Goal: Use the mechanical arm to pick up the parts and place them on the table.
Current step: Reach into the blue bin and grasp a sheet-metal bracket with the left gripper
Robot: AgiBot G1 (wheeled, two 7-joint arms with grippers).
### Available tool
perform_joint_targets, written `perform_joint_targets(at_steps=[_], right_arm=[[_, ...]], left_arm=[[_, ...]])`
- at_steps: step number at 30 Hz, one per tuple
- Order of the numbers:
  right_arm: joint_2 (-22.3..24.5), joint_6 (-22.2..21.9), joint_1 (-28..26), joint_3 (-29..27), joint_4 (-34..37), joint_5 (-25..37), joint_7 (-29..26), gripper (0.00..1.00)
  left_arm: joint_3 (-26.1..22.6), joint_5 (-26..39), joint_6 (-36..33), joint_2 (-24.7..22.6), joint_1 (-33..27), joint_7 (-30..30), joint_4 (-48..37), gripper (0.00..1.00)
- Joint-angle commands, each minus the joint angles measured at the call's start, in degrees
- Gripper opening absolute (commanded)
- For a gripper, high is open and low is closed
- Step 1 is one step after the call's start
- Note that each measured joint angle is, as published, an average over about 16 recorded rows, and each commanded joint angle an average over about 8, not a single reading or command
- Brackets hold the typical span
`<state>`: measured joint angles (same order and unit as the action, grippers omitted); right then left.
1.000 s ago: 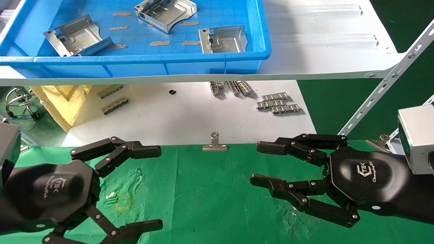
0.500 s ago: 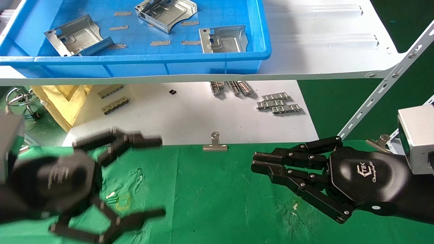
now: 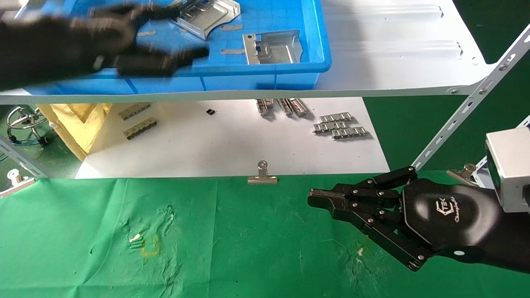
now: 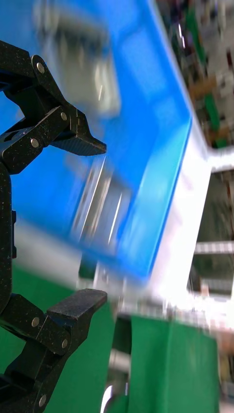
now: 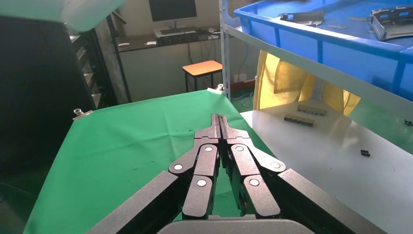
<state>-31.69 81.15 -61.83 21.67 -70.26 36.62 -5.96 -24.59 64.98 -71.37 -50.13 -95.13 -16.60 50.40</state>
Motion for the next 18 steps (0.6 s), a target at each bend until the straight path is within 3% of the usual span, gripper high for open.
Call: perform_joint_targets(at_steps=[1, 8, 15, 16, 18], right_arm=[[0.0, 0.0, 0.0, 0.0, 0.0, 0.0, 0.0, 0.0], [0.0, 0.0, 0.0, 0.0, 0.0, 0.0, 0.0, 0.0], [0.0, 0.0, 0.0, 0.0, 0.0, 0.0, 0.0, 0.0], [0.0, 0.0, 0.0, 0.0, 0.0, 0.0, 0.0, 0.0], [0.0, 0.0, 0.0, 0.0, 0.0, 0.0, 0.0, 0.0]], left_arm=[[-1.8, 3.9, 1.6, -3.0, -5.3, -0.4, -5.1, 1.0], [-6.8, 13.5, 8.7, -14.0, -17.5, 1.5, -25.0, 1.0], [-9.4, 18.6, 19.6, -22.5, -23.6, 3.4, -39.1, 1.0], [-9.6, 19.1, 21.5, -23.4, -24.0, 3.6, -40.5, 0.98], [-10.0, 19.9, 25.0, -25.0, -24.5, 3.9, -42.7, 0.76]])
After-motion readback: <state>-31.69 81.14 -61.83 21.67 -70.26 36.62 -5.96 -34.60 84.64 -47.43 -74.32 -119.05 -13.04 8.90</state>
